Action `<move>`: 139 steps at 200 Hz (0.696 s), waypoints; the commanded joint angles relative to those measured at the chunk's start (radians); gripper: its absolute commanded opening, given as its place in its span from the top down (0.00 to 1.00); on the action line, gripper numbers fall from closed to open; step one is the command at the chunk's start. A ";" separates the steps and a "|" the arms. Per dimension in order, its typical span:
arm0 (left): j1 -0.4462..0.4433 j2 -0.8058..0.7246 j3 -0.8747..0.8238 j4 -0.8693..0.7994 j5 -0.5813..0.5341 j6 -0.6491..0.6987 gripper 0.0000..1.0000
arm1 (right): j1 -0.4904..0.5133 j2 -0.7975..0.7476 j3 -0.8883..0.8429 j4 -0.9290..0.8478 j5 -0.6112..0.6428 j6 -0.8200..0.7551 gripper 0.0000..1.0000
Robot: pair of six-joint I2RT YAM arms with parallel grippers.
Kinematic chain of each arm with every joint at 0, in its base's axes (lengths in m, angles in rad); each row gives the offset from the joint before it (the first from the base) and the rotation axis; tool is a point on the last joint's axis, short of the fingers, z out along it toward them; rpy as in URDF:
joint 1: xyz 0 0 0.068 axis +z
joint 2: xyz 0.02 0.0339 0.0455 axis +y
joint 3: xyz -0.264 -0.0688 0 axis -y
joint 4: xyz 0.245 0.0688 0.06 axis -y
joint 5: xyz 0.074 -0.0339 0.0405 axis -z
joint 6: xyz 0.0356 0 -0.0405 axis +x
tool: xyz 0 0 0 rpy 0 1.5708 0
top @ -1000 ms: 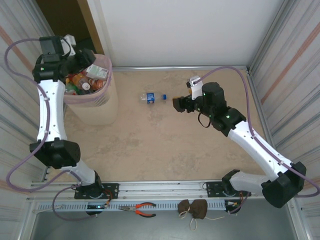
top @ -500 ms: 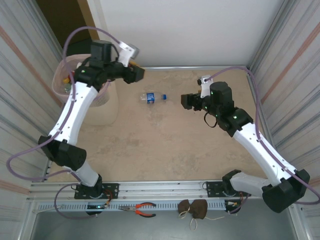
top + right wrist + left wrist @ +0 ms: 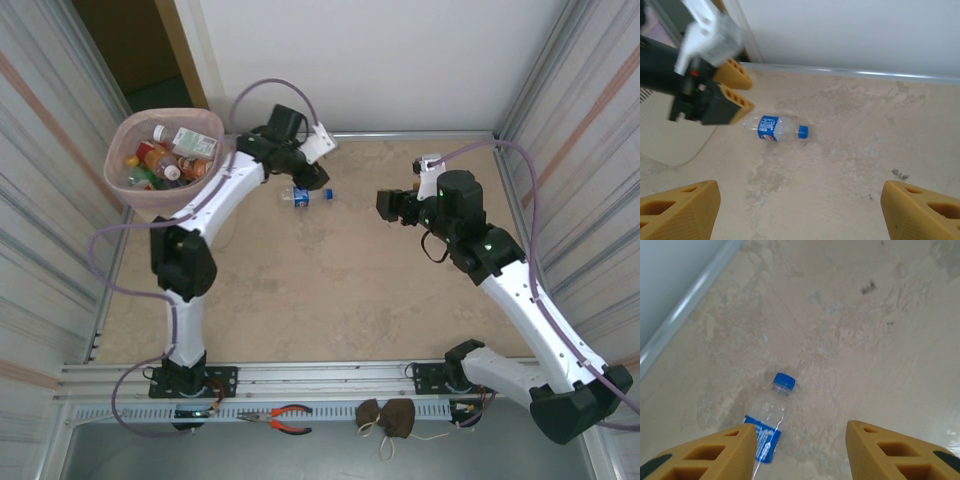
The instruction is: Put the plastic bottles in the bin
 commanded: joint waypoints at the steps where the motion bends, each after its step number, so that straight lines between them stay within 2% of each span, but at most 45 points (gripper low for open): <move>1: -0.031 0.119 0.057 -0.007 -0.101 0.105 0.48 | -0.008 -0.051 -0.006 -0.037 0.035 0.023 0.17; 40: -0.050 0.256 0.116 0.074 -0.168 0.139 0.43 | -0.015 -0.076 -0.004 -0.074 0.057 0.019 0.17; 87: -0.063 0.349 0.133 0.213 -0.281 0.183 0.36 | -0.017 -0.087 -0.001 -0.105 0.076 0.018 0.17; 139: -0.063 0.443 0.211 0.209 -0.313 0.250 0.33 | -0.017 -0.072 0.011 -0.110 0.084 0.017 0.17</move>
